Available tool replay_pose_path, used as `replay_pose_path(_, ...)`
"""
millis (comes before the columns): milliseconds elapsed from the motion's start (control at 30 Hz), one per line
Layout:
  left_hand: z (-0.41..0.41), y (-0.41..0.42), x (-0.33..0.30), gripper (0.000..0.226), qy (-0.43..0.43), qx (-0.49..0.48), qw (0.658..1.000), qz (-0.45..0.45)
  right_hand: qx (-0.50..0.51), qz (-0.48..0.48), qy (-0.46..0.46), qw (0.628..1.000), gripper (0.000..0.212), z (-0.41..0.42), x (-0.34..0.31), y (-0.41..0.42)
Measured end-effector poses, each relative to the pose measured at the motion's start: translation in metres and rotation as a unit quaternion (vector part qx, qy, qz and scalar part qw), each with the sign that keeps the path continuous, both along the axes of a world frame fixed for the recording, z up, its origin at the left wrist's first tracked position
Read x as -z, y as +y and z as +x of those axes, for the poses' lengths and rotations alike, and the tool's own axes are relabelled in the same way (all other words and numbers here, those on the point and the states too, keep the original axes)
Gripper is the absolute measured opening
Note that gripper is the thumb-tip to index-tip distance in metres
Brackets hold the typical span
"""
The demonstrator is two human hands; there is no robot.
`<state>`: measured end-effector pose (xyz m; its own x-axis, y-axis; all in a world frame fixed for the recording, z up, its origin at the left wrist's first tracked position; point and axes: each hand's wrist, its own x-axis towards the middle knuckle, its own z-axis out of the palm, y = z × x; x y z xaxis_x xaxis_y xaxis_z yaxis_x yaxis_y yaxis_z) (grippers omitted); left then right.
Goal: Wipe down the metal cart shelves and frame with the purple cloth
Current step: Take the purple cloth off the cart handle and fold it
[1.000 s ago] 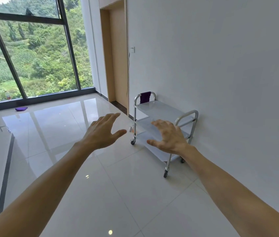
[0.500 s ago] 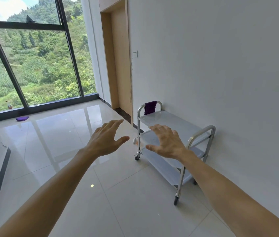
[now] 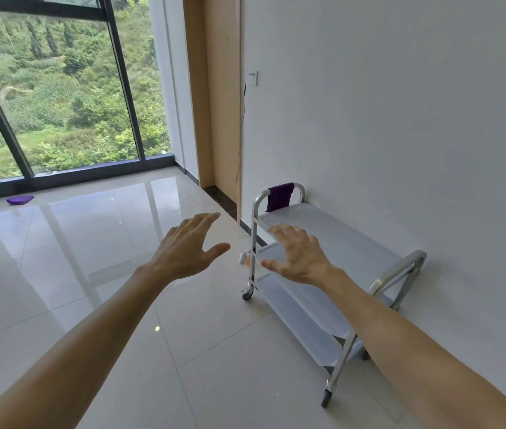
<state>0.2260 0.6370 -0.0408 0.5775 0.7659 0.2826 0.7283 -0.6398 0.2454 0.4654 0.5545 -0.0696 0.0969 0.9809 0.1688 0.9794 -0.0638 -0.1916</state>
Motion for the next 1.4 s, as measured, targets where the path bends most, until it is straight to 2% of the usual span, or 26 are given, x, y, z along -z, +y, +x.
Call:
replay_pose_path(233,0.032,0.157,0.005,0.079,-0.004,0.036,0.999,-0.014,0.035,0.003,0.016,0.999,0.08,0.024,-0.002,0.14)
replay_pose_path(433,0.069,0.262,0.005,0.077,-0.014,0.071,0.997,-0.022,0.062,0.005,0.034,0.997,0.08,0.05,0.007,0.228)
replay_pose_path(767,0.136,0.39,0.035,0.077,-0.013,0.084,0.995,-0.048,0.079,0.005,0.06,0.995,0.08,0.12,0.031,0.356)
replay_pose_path(1067,0.234,0.505,0.062,0.074,-0.019,0.09,0.99,-0.103,0.092,0.001,0.112,0.989,0.078,0.226,0.048,0.476)
replay_pose_path(1400,0.325,0.601,0.109,0.066,-0.026,0.123,0.98,-0.157,0.136,-0.038,0.158,0.977,0.075,0.312,0.084,0.561)
